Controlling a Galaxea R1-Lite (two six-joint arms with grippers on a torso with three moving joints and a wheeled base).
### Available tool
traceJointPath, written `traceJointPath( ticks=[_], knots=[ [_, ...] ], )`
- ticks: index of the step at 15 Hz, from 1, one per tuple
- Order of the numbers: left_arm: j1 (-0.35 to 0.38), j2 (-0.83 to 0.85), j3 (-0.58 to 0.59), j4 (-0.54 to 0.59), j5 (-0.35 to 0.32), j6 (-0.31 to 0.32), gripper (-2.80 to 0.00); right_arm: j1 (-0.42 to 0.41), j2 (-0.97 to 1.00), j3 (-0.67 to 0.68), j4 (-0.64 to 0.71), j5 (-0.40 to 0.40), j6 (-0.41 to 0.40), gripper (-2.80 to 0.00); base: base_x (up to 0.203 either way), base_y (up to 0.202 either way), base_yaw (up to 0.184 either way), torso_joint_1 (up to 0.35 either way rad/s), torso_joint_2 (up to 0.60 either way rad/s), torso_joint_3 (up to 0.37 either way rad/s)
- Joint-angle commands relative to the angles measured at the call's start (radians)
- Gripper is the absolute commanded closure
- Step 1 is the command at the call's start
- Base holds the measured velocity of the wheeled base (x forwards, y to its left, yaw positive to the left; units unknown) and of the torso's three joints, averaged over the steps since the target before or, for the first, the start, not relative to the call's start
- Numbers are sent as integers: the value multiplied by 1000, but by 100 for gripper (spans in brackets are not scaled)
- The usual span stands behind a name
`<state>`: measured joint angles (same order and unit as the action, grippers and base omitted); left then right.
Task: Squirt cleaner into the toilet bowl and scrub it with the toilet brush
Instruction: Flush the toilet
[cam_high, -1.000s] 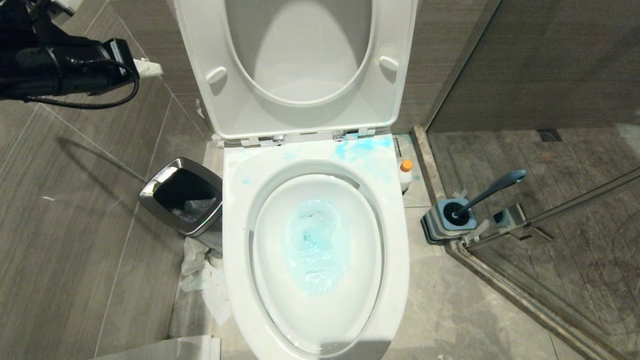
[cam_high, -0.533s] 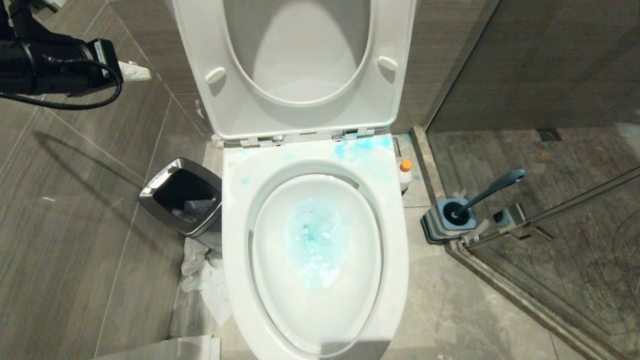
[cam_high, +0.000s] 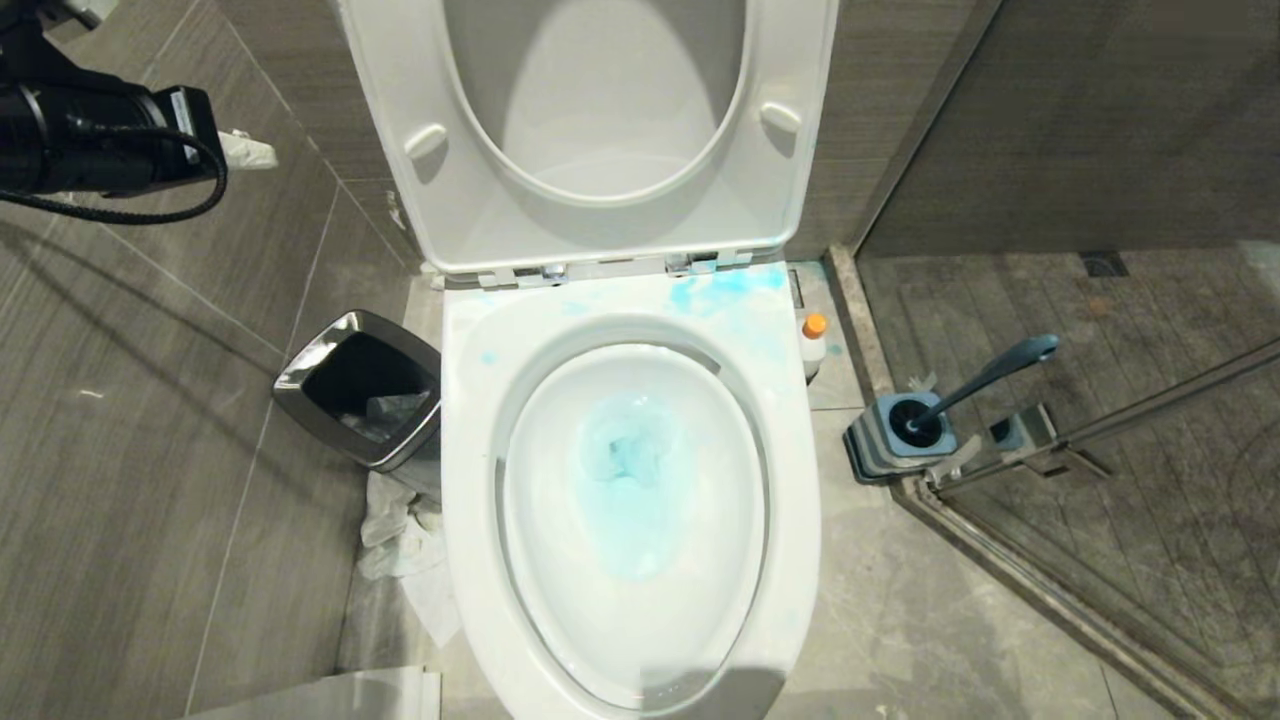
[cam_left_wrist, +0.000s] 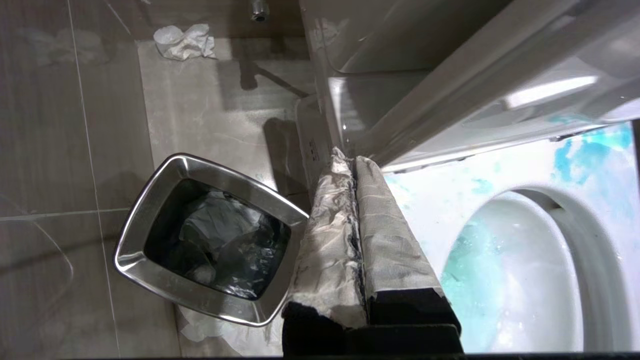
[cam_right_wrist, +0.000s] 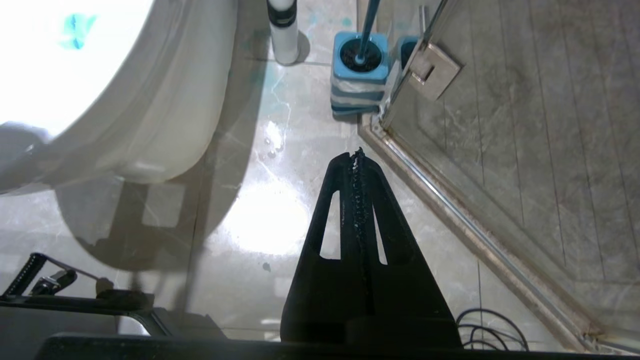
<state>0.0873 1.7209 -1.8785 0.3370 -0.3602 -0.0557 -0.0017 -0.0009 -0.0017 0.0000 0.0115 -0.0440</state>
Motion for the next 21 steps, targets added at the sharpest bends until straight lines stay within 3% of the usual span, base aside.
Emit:
traceJointPath(
  ticks=[1, 5, 8, 9, 12, 14, 18, 21],
  knots=[
    [10, -1, -1, -4, 0, 1, 0, 0, 1, 0, 0, 1, 0, 0, 0, 0, 0, 2, 2, -169],
    [16, 8, -7, -45, 35, 0, 0, 0, 1, 0, 0, 1, 0, 0, 0, 0, 0, 1, 3, -158],
    [55, 12, -55, -76, 46, -45, 0, 0, 1, 0, 0, 1, 0, 0, 0, 0, 0, 2, 2, -30],
    [56, 18, -69, -139, 66, -62, 0, 0, 1, 0, 0, 1, 0, 0, 0, 0, 0, 0, 0, 0],
    [46, 43, -75, -542, 107, -122, 0, 0, 1, 0, 0, 1, 0, 0, 0, 0, 0, 0, 0, 0],
    [16, 70, -82, -752, 125, -144, 0, 0, 1, 0, 0, 1, 0, 0, 0, 0, 0, 0, 0, 0],
    [-15, 86, -83, -923, 188, -191, 0, 0, 1, 0, 0, 1, 0, 0, 0, 0, 0, 0, 0, 0],
    [-36, 92, -83, -946, 193, -198, 0, 0, 1, 0, 0, 1, 0, 0, 0, 0, 0, 0, 0, 0]
  ],
)
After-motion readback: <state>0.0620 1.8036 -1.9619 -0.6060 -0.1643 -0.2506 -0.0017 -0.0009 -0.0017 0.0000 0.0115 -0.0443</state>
